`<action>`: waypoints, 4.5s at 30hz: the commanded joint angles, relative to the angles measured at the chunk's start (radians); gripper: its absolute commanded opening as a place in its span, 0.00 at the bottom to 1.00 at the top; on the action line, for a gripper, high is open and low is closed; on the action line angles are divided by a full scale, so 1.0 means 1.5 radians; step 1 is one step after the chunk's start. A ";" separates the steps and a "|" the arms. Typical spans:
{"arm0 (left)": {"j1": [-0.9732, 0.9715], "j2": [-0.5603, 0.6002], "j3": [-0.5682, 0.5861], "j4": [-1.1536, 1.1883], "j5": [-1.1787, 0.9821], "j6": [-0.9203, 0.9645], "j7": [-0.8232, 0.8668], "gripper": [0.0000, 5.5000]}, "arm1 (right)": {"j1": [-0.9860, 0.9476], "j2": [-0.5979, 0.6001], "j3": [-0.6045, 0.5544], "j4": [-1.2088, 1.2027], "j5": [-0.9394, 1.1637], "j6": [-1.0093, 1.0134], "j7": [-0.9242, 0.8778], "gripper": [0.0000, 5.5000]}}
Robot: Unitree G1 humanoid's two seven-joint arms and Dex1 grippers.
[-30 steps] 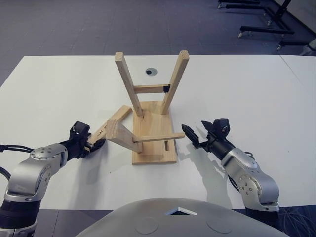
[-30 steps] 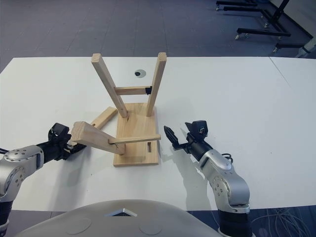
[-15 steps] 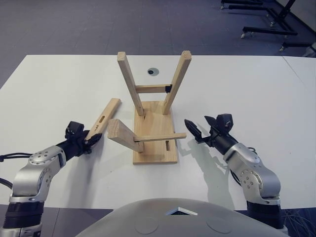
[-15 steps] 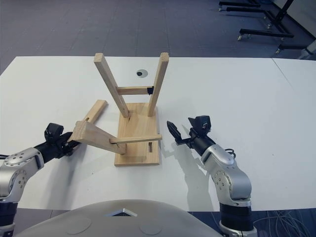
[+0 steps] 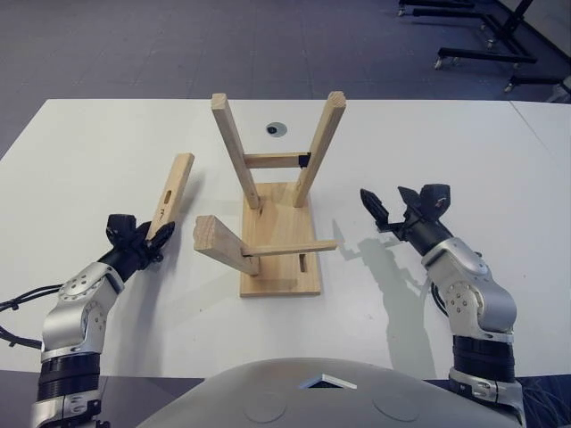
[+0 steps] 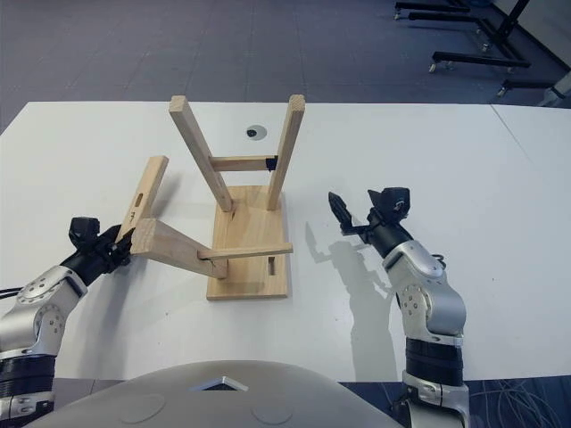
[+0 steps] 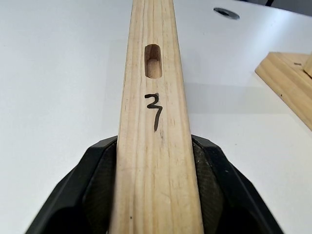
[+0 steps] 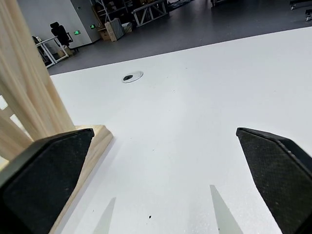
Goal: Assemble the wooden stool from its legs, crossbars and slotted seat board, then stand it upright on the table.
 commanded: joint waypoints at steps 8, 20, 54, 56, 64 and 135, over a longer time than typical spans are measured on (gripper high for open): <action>-0.236 0.025 0.070 -0.236 -0.340 0.081 -0.129 0.37 | -0.273 -0.090 -0.180 0.032 0.336 0.098 0.064 0.98; -0.363 0.100 -0.062 -0.264 -0.489 0.234 -0.338 0.37 | -0.548 -0.090 -0.091 0.111 0.601 0.238 0.129 0.98; -0.342 0.026 -0.110 -0.239 -0.504 0.249 -0.317 0.37 | -0.493 -0.055 0.002 0.002 0.673 0.235 0.138 0.98; -0.341 0.024 -0.111 -0.236 -0.499 0.245 -0.316 0.37 | -0.493 -0.056 0.003 0.001 0.678 0.232 0.144 0.98; -0.342 0.019 -0.107 -0.240 -0.490 0.242 -0.316 0.37 | -0.484 -0.068 0.002 0.001 0.696 0.243 0.156 0.71; 0.071 -0.094 -0.238 -0.081 0.162 -0.086 0.005 0.76 | 0.107 -0.191 -0.143 -0.069 0.356 -0.073 0.482 0.38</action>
